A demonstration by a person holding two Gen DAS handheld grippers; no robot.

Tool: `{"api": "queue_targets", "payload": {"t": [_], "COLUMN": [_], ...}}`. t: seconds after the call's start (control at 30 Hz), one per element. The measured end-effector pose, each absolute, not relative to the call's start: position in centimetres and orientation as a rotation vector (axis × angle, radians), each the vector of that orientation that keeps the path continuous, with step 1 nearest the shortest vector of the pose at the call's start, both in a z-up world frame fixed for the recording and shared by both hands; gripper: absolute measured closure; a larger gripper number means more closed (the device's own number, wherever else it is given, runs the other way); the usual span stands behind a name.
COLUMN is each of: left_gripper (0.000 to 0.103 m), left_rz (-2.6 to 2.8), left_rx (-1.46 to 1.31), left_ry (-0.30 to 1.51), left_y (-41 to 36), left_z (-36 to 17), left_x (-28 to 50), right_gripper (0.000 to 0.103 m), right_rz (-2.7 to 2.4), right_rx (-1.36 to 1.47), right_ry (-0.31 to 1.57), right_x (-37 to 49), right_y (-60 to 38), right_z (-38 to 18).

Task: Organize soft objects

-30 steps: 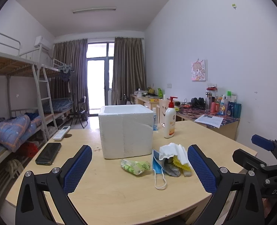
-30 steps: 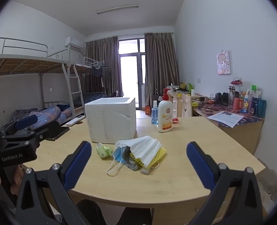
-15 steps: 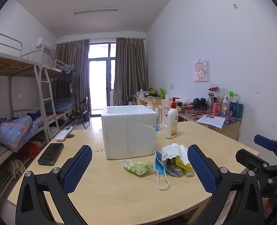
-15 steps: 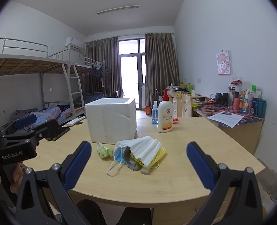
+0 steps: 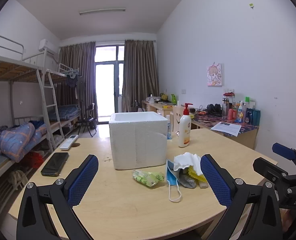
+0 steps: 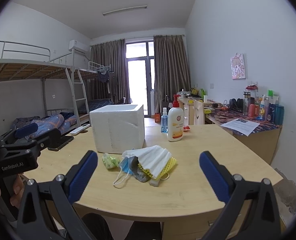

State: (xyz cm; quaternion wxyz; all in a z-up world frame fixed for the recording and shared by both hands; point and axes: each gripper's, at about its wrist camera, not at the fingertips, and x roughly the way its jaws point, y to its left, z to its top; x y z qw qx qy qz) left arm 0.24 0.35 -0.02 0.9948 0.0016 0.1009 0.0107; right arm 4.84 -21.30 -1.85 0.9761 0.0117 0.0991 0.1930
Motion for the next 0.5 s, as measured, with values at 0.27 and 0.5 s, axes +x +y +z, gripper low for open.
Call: {"api": "queue_targets", "payload": {"t": [0.27, 0.5], "left_gripper": [0.001, 0.001], "left_rz": [0.026, 0.033], "left_rx": [0.003, 0.000], "left_ry": [0.200, 0.213], "left_y": [0.58, 0.87], "left_z": [0.10, 0.02], "left_x": [0.29, 0.85], "right_gripper": [0.000, 0.000], "right_rz": [0.391, 0.401], "right_rx": [0.023, 0.026], "right_ry": [0.199, 0.208], "right_x": [4.91, 5.33], "right_y": [-21.31, -21.28], "right_z": [-1.73, -1.79]}}
